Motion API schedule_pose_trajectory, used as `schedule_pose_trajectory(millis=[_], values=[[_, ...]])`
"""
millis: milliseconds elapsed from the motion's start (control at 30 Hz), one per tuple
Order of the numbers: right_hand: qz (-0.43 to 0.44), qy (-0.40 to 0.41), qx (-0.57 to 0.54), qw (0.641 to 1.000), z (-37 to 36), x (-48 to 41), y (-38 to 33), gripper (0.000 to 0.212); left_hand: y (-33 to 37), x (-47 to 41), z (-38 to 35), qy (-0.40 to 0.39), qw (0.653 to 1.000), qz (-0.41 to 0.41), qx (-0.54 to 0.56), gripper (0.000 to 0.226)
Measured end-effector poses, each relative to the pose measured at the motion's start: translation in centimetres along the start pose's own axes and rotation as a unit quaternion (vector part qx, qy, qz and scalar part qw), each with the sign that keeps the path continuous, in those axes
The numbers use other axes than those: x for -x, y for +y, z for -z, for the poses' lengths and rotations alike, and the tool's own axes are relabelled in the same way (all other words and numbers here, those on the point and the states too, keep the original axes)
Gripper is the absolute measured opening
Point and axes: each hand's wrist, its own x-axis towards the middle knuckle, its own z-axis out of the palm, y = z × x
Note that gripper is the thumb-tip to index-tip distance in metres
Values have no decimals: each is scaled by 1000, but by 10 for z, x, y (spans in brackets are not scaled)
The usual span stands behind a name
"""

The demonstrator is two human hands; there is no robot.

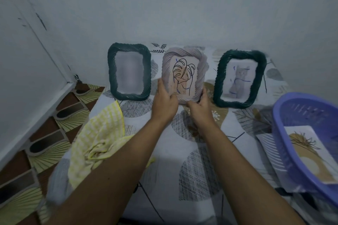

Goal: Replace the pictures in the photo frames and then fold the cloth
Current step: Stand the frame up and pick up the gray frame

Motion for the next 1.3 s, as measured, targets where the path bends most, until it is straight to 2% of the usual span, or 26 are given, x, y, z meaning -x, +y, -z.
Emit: schedule_pose_trajectory(millis=[100,200,367,533,633,800,900,967,1000,1033,1067,1167,1233,1300], values=[[-11,-3,0,1000,4,8,-6,79,7,5,5,26,999,-1,27,63],[-15,-11,-3,1000,9,25,-21,74,11,12,11,32,999,-10,38,51],[-24,-7,-16,1000,22,56,-35,68,18,36,26,37,999,-22,26,52],[-41,-20,-60,997,40,93,-35,63,25,75,41,56,995,-61,52,34],[-39,-16,-76,996,54,115,-34,67,29,98,49,32,996,-54,56,35],[-58,-21,-84,995,79,142,-33,42,35,133,64,-29,994,-34,96,31],[-68,-37,-93,993,88,157,-37,34,44,153,72,-57,988,-39,140,30],[-82,-38,-76,993,94,167,-42,39,49,164,77,-67,986,-68,139,30],[-84,-16,-56,995,96,171,-44,49,51,169,79,-66,986,-86,125,30],[-65,15,-30,997,97,175,-46,60,52,174,80,-60,987,-103,105,29],[-24,45,-4,999,98,180,-49,61,53,178,80,-51,988,-116,85,28],[112,84,27,990,98,192,-59,40,53,187,78,-29,990,-131,40,29],[145,85,35,985,96,196,-68,41,55,193,75,-20,992,-122,30,28],[140,79,48,986,94,196,-73,49,55,199,69,8,990,-136,-21,25]])
